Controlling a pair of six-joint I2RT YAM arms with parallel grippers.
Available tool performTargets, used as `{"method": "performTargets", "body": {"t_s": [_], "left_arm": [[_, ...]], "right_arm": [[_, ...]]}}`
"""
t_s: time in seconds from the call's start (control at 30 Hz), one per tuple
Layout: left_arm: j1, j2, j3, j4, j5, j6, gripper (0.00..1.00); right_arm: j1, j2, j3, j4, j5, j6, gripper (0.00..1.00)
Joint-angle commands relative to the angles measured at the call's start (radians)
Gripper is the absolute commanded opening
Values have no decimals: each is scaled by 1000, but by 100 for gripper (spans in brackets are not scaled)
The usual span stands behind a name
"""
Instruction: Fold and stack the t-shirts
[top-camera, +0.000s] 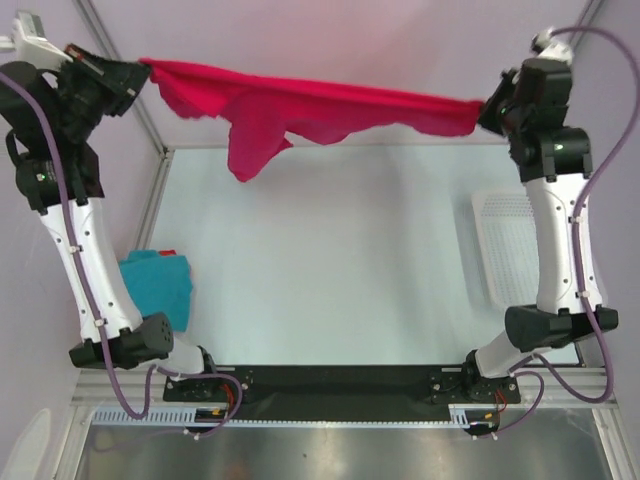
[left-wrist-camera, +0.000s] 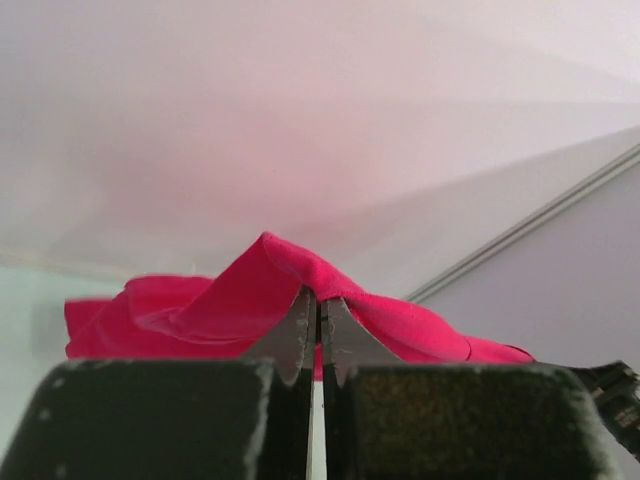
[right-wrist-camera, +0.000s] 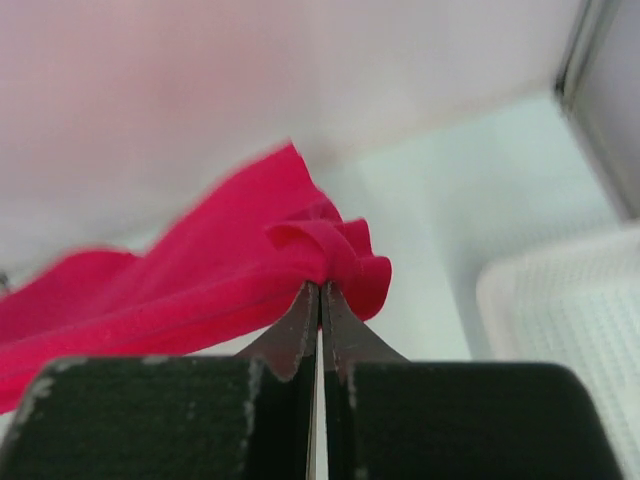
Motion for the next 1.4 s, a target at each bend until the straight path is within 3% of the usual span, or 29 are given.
{"method": "performTargets", "body": {"t_s": [0.0, 0.07, 0.17, 0.33, 0.5, 0.9, 1.37], "left_arm": [[10, 7, -264, -29, -44, 124, 0], [4, -34, -416, -27, -35, 144, 0], [-9, -89, -629, 3, -15, 164, 0], [-33, -244, -954, 37, 5, 187, 0], [-33, -375, -1148, 23, 40, 201, 0], [-33, -616, -1378, -58, 189, 155, 0], [-33, -686, -1340, -129, 221, 126, 0]], "right_arm": [[31, -37, -407, 16, 6, 5, 0], [49, -86, -592, 66, -37, 29, 0], [72, -105, -743, 65, -55, 38, 0], [159, -168, -898, 47, -32, 60, 0], [212, -238, -996, -7, 8, 84, 0], [230, -421, -1115, -154, 126, 132, 0], [230, -442, -1124, -207, 130, 141, 0]]}}
